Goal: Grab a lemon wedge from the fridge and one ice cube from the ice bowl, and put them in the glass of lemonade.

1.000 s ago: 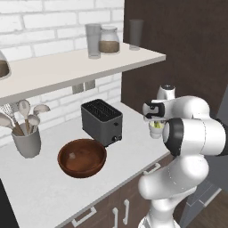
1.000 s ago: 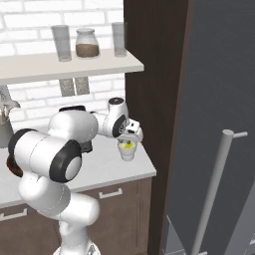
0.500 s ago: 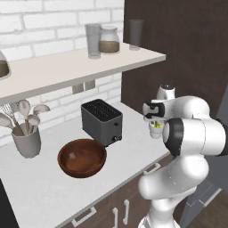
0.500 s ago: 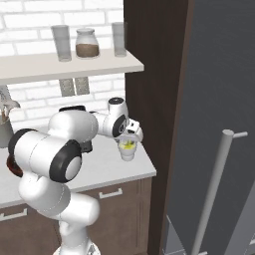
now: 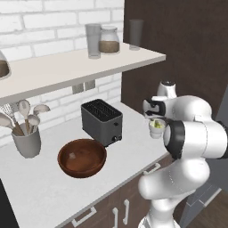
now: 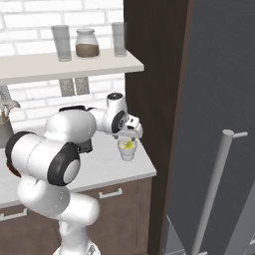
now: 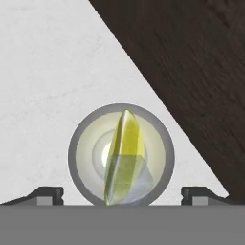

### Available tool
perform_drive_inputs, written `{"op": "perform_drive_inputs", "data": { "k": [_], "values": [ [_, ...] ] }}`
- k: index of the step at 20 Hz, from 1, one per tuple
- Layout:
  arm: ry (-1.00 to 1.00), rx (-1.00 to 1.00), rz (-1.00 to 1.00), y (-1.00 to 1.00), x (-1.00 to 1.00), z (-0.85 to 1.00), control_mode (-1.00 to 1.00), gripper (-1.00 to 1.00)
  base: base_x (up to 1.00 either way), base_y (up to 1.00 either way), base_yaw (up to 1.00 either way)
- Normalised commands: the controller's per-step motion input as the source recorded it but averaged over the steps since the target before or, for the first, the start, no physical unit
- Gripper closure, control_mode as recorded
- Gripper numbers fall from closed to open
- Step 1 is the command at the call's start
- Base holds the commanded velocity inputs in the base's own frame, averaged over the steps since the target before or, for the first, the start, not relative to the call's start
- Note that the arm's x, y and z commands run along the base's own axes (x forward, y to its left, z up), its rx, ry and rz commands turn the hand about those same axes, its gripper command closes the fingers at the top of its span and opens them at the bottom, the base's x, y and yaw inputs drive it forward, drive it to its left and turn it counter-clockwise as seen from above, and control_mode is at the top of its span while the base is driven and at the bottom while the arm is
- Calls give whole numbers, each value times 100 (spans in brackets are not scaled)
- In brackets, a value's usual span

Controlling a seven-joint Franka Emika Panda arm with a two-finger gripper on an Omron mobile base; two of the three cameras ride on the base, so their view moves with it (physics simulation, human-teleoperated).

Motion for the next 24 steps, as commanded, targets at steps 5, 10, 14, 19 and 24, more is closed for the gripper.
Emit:
{"op": "perform_drive_inputs", "data": {
  "k": [5, 10, 14, 19, 24],
  "values": [
    [0, 0, 0, 0, -13, 48, -100, -100, 0, 0, 0],
    [0, 0, 0, 0, -59, 9, -100, -100, 0, 0, 0],
    [-2, 0, 0, 0, -75, 13, -100, -100, 0, 0, 0],
    [-1, 0, 0, 16, -64, 30, -100, -100, 0, 0, 0],
    [-7, 0, 0, 32, -50, 28, -100, -100, 0, 0, 0]
  ]
}}
